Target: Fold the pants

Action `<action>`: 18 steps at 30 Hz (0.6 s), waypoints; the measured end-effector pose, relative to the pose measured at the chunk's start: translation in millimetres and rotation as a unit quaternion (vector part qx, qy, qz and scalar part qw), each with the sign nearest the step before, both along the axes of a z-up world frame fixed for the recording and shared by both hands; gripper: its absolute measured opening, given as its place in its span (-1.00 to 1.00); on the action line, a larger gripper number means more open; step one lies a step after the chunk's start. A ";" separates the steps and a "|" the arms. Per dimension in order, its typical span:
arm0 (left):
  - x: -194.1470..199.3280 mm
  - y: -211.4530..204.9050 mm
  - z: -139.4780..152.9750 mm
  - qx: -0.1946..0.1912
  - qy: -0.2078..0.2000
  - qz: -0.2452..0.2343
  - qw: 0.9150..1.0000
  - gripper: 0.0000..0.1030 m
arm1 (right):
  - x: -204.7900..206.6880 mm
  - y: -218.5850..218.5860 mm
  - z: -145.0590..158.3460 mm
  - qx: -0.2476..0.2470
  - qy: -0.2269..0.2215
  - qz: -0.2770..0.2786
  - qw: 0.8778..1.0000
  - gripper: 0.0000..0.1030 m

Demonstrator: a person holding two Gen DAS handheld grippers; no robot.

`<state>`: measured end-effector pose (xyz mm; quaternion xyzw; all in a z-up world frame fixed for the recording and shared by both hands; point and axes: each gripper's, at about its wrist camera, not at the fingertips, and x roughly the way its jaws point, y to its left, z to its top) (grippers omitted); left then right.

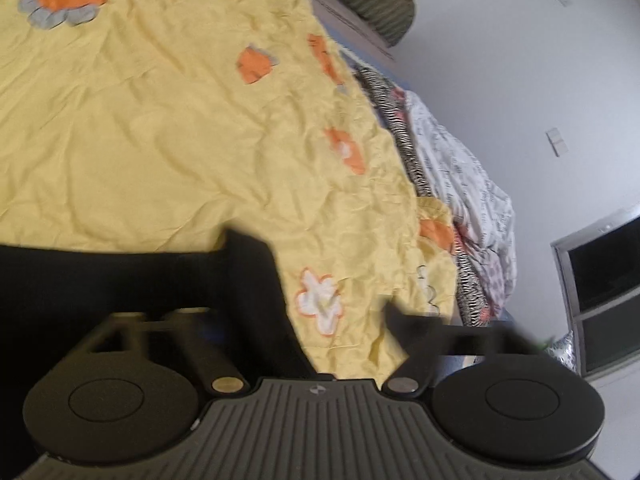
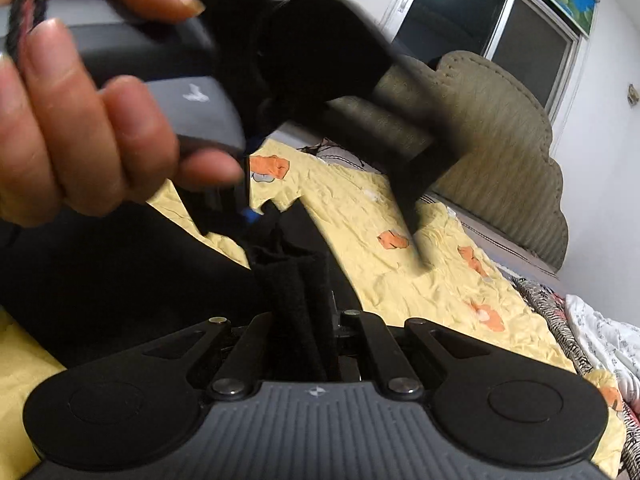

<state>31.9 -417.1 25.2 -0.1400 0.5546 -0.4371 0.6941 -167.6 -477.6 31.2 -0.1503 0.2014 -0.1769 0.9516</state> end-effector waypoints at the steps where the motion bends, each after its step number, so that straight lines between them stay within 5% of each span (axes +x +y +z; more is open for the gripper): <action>1: 1.0 2.0 -3.3 0.011 0.002 0.006 1.000 -0.61 | -0.1 -0.7 0.1 -0.001 0.001 -0.005 1.000 -0.94; 4: 2.7 13.1 -8.0 0.007 0.005 0.023 1.000 -0.90 | -1.1 -0.9 2.6 0.011 -0.001 -0.005 1.000 -0.94; 12: -28.2 66.4 45.8 0.038 -0.156 0.040 0.986 -0.90 | 2.5 37.3 22.3 0.009 -0.023 0.048 0.999 -0.94; 18: -28.8 139.1 62.6 0.104 -0.203 0.082 0.970 -0.89 | 16.4 84.9 37.6 0.041 -0.034 0.130 0.990 -0.94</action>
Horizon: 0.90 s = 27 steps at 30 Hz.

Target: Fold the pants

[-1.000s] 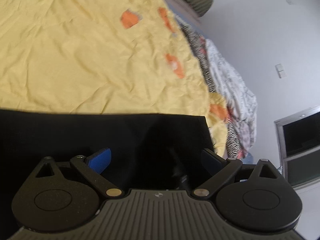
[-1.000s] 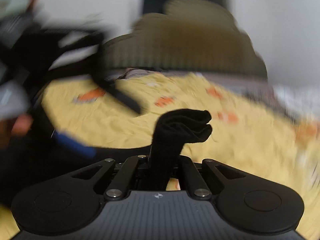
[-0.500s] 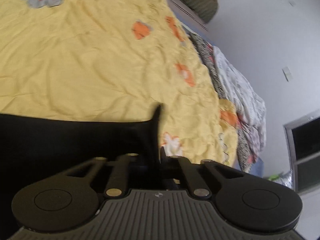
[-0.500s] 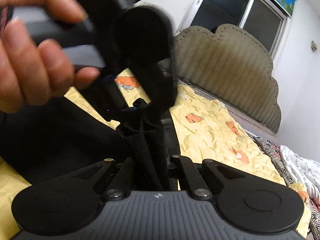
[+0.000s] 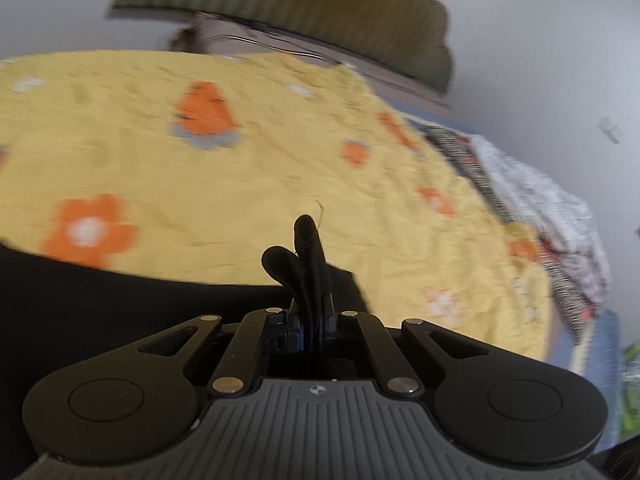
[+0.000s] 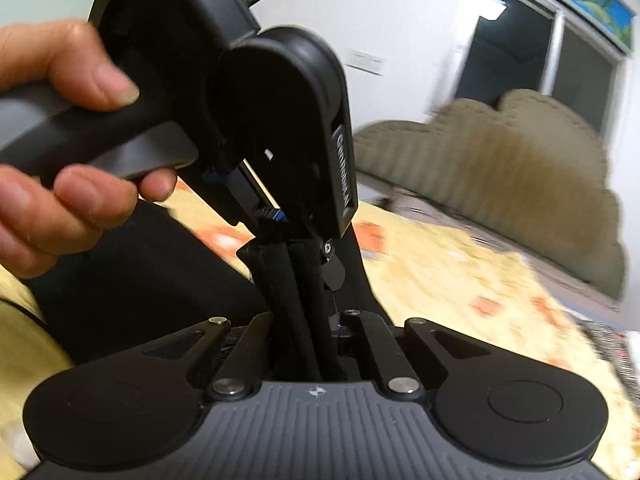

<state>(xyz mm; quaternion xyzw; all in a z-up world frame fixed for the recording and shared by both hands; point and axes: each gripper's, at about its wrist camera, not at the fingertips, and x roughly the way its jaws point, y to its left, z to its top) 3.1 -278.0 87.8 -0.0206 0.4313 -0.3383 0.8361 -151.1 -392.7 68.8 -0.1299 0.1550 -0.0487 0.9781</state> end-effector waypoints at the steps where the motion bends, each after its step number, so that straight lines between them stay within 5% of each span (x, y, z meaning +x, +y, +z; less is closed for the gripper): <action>1: 1.9 10.5 -0.6 0.011 -0.004 0.009 1.000 -0.88 | 4.9 7.8 -0.2 0.005 0.002 0.015 1.000 -0.94; 12: 40.4 94.2 -37.5 0.094 -0.003 0.093 0.991 -0.79 | 66.1 78.9 -27.2 0.009 0.056 0.105 0.993 -0.94; 17: 50.7 119.8 -47.7 0.107 0.026 0.136 0.985 0.11 | 83.3 86.7 -35.2 0.045 0.102 0.104 0.988 -0.90; 21: 42.8 161.3 -35.2 0.052 0.045 0.166 0.984 0.30 | 75.2 70.9 -23.8 0.099 0.118 0.122 0.980 -0.67; 23: 32.7 185.9 -25.2 0.046 0.037 0.187 0.981 0.40 | 70.6 59.0 -13.9 0.109 0.127 0.138 0.976 -0.44; 25: 20.9 215.5 -13.9 0.045 0.027 0.213 0.976 0.43 | 58.1 59.6 -6.0 0.109 0.124 0.165 0.972 0.05; 27: 10.1 247.5 -2.0 0.046 0.019 0.241 0.969 0.45 | 44.7 50.6 1.3 0.112 0.111 0.201 0.967 0.22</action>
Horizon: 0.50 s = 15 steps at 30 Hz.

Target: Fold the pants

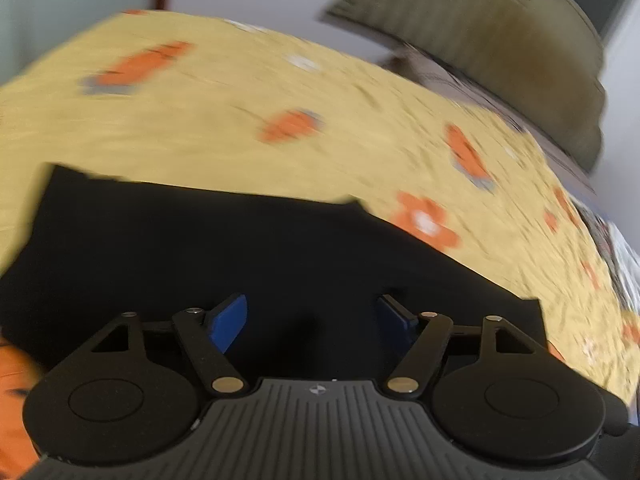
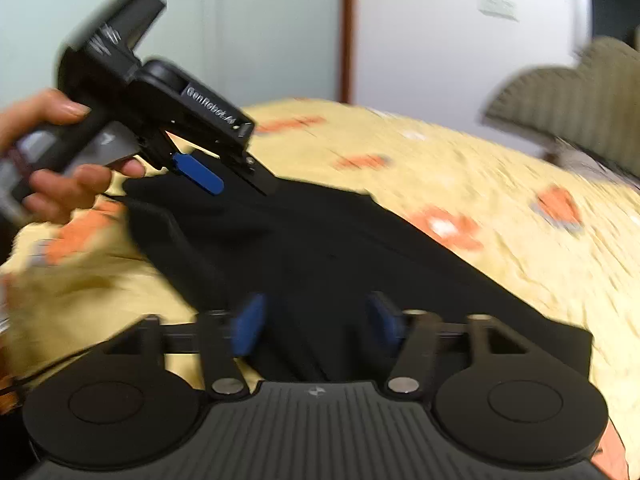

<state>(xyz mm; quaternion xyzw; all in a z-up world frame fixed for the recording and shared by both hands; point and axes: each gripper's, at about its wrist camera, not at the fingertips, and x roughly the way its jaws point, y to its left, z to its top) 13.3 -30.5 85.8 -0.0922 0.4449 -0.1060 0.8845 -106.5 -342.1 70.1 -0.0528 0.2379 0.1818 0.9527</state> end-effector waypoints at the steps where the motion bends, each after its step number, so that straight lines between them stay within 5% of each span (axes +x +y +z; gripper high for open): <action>1: -5.9 18.1 6.8 0.003 -0.002 0.018 1.000 0.45 | -4.7 -1.7 3.8 0.008 -0.004 0.015 1.000 0.22; 4: -27.1 70.2 31.0 0.032 -0.011 0.069 0.997 0.49 | -10.0 -12.4 11.3 0.050 -0.013 0.039 0.998 0.22; 6: -41.3 96.2 49.9 0.089 -0.026 0.097 0.991 0.54 | -8.6 -21.2 6.0 0.071 -0.011 0.016 0.997 0.22; 9: -59.2 112.3 71.5 0.210 -0.072 0.122 0.967 0.77 | 11.3 -15.0 -6.8 0.056 0.017 -0.046 0.997 0.22; 11: -63.5 111.7 75.9 0.258 -0.098 0.123 0.953 0.95 | 27.1 1.2 -20.5 0.007 0.038 -0.060 0.997 0.22; 12: -64.5 109.6 75.7 0.259 -0.104 0.119 0.953 0.96 | 32.0 12.1 -28.6 -0.029 0.052 -0.068 0.996 0.22; 15: -56.2 100.3 61.4 0.202 -0.086 0.080 0.972 0.96 | 17.0 45.4 -46.6 -0.105 0.035 -0.089 0.990 0.22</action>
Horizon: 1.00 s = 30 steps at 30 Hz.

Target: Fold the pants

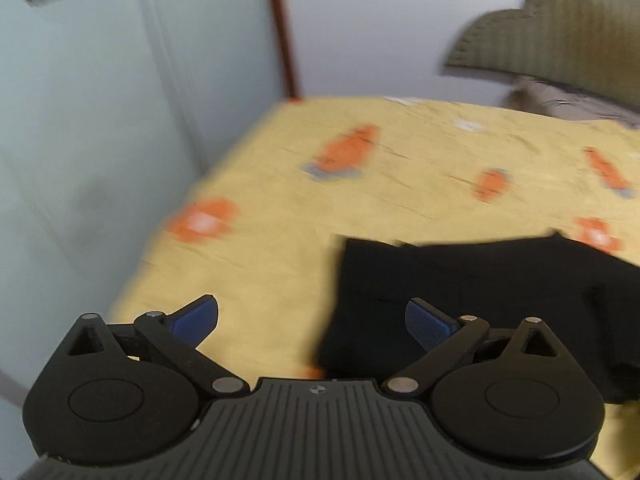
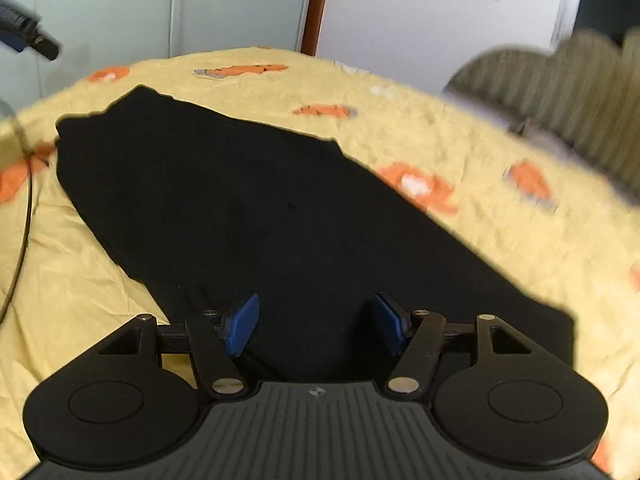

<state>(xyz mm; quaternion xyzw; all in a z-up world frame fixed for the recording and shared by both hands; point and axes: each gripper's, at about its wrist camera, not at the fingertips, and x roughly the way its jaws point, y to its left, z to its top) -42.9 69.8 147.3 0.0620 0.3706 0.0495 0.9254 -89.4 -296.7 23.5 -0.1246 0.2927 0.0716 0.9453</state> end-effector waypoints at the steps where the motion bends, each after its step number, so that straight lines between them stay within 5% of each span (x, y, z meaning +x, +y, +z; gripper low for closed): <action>1: 3.9 -5.0 -8.4 -0.021 0.010 -0.017 1.000 0.96 | -3.3 7.2 4.0 0.000 -0.010 0.005 1.000 0.22; 4: 16.8 -22.8 -34.4 -0.033 0.022 -0.047 0.998 0.96 | -16.6 16.9 12.4 0.014 -0.011 0.025 1.000 0.23; 7: 36.0 -40.0 -69.4 0.022 0.047 -0.058 0.997 0.95 | -2.3 23.3 5.1 -0.039 -0.005 0.014 0.999 0.31; 10: 40.3 -31.9 -92.0 0.076 0.059 -0.023 0.995 0.91 | -1.5 27.2 22.7 -0.031 -0.024 0.012 0.999 0.30; 14: 31.1 14.4 -74.7 0.007 0.041 0.029 0.999 0.91 | -0.5 57.0 42.3 -0.052 -0.092 0.068 0.992 0.30; 20: -5.5 89.3 -36.0 -0.078 0.019 0.121 0.989 0.90 | 6.2 139.1 41.1 -0.132 -0.155 0.186 0.961 0.29; 23: -31.4 120.9 -10.3 -0.044 -0.009 0.176 0.983 0.91 | 15.9 169.5 32.4 -0.151 -0.159 0.230 0.948 0.29; 28: -61.9 155.6 35.9 0.081 -0.086 0.271 0.955 0.97 | 22.4 205.5 26.2 -0.152 -0.161 0.274 0.936 0.27; 30: -57.2 150.2 39.5 0.076 -0.080 0.241 0.964 0.98 | 27.2 218.8 20.9 -0.165 -0.165 0.281 0.931 0.15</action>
